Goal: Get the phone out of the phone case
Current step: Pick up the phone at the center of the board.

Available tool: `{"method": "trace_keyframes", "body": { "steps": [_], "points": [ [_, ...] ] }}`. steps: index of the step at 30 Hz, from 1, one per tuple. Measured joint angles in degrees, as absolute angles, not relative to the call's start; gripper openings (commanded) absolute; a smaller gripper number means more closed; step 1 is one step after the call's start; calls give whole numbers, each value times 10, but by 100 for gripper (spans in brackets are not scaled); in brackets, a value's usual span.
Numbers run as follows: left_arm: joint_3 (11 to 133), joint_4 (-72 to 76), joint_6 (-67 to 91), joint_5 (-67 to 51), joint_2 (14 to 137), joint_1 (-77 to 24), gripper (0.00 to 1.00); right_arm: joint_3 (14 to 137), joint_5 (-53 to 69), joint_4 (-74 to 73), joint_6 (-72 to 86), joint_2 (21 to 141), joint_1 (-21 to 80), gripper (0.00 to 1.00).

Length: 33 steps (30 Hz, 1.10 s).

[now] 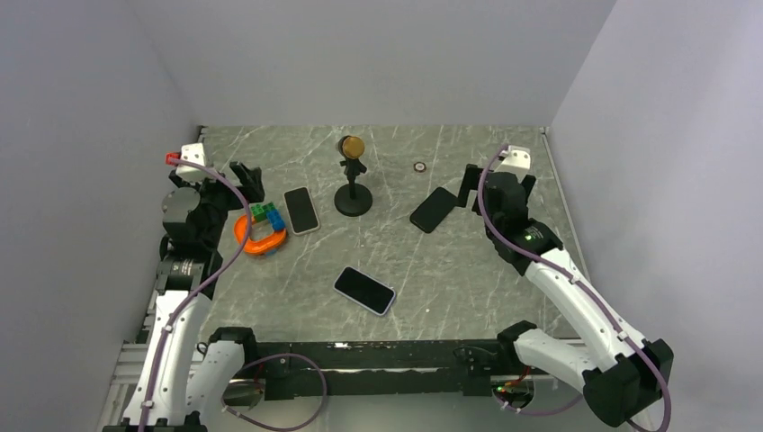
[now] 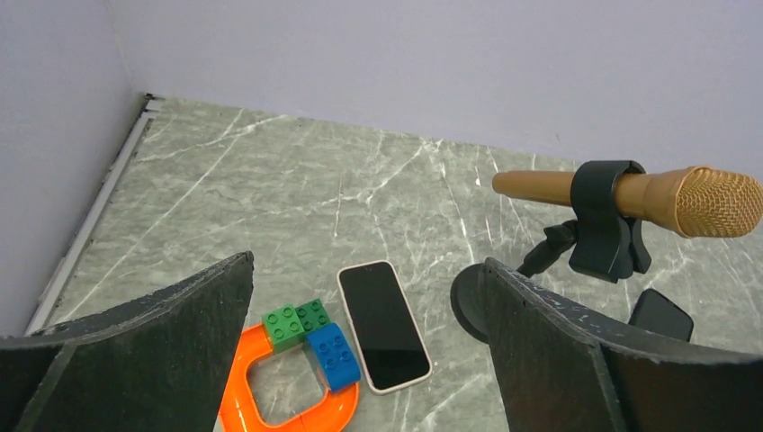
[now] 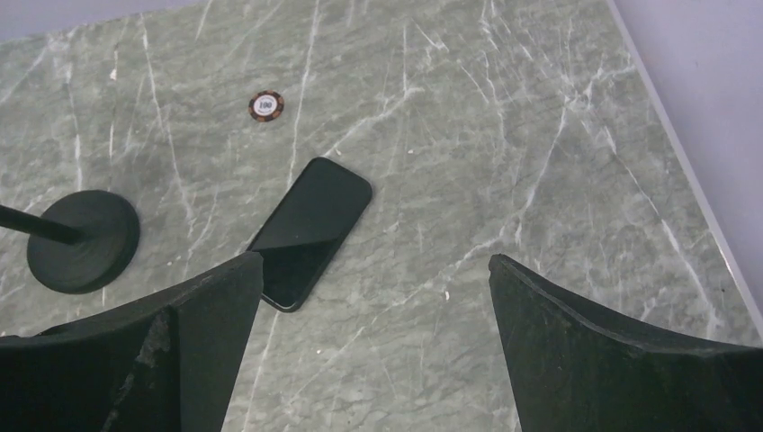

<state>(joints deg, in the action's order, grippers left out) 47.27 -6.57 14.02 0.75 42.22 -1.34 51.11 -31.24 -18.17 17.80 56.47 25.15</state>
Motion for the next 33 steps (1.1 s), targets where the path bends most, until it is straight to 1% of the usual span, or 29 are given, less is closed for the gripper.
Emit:
{"method": "trace_keyframes", "body": {
  "steps": [5, 9, 13, 17, 19, 21, 27, 33],
  "points": [
    [473, -78, 140, -13, 437, -13, 99, 538, -316, -210, 196, 606, 251, 100],
    [475, -98, 141, -39, 454, -13, 99, 535, -276, -211, 194, 618, 251, 100],
    [499, -143, 142, -75, 490, -13, 99, 535, -203, -220, 186, 627, 251, 100],
    [520, -185, 144, -100, 522, -16, 99, 536, -109, -233, 180, 662, 267, 100],
    [522, -203, 148, -109, 529, -20, 99, 536, -73, -234, 180, 680, 301, 100],
    [522, -223, 156, -110, 531, -30, 99, 536, -46, -232, 181, 701, 358, 100],
    [522, -291, 234, -59, 523, -59, 99, 574, -27, -240, 182, 802, 530, 100],
    [498, -331, 316, -38, 507, -72, 99, 599, -30, -239, 180, 880, 615, 100]
  ]
}}
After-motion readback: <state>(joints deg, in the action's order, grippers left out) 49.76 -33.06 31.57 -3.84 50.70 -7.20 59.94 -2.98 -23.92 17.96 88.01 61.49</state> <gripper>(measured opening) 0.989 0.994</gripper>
